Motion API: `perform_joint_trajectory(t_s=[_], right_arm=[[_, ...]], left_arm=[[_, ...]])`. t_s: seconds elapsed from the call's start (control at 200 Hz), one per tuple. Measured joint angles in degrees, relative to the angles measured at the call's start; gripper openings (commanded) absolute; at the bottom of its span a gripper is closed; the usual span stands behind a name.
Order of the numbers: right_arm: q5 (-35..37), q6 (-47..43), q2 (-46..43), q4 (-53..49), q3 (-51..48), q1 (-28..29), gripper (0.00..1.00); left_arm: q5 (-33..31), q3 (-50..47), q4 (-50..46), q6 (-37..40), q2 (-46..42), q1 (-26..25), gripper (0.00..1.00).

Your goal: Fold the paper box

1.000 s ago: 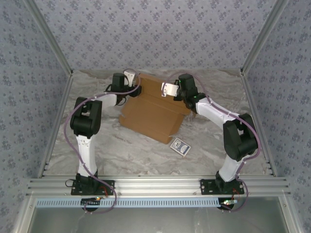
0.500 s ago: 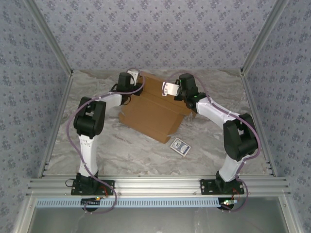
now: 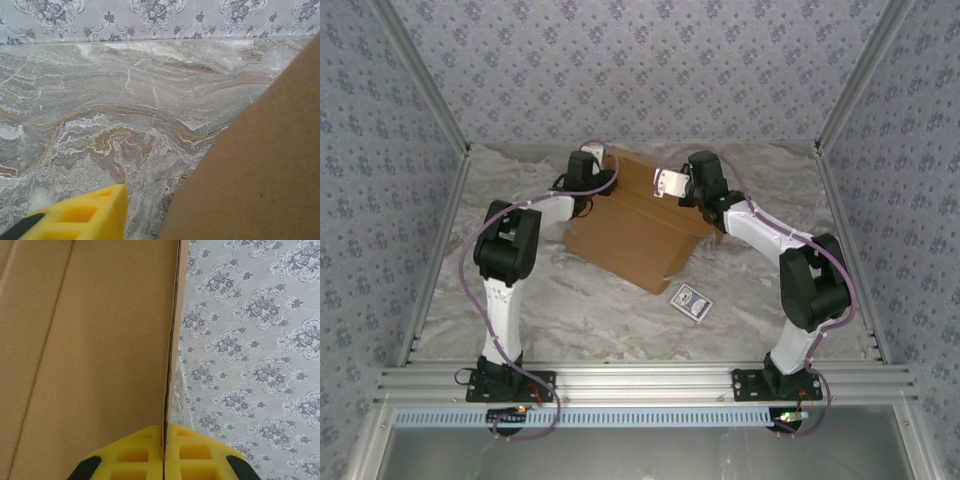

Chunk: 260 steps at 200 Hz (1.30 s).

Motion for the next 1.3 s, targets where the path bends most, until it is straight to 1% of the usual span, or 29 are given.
perform_joint_trajectory(t_s=[0.245,0.395,0.55,0.765,1.139,1.299], right_arm=[[-0.07,0.52,0.0,0.0,0.0,0.28,0.0],[0.17,0.72,0.0,0.0,0.0,0.46,0.0],[0.22,0.76,0.0,-0.2,0.13,0.61,0.0],[0.52,0.96,0.0,-0.85,0.5,0.79,0.0],[0.81,0.9,0.0,-1.09,0.74,1.27,0.0],[2.34,-0.2,0.22,-0.26,0.74,1.95,0.0]], left_arm=[[10.25,-6.73,7.21,-0.66,-1.03,3.52,0.63],[16.31,-9.97,9.25,-0.68,-2.82,5.44,0.65],[20.26,-11.17,10.51,-0.11,-4.04,6.16,0.65],[21.53,-10.95,10.43,2.45,-5.49,6.1,0.61],[20.41,-6.05,9.66,8.35,-5.49,3.89,0.47],[20.48,-5.77,9.66,9.88,-5.49,3.48,0.46]])
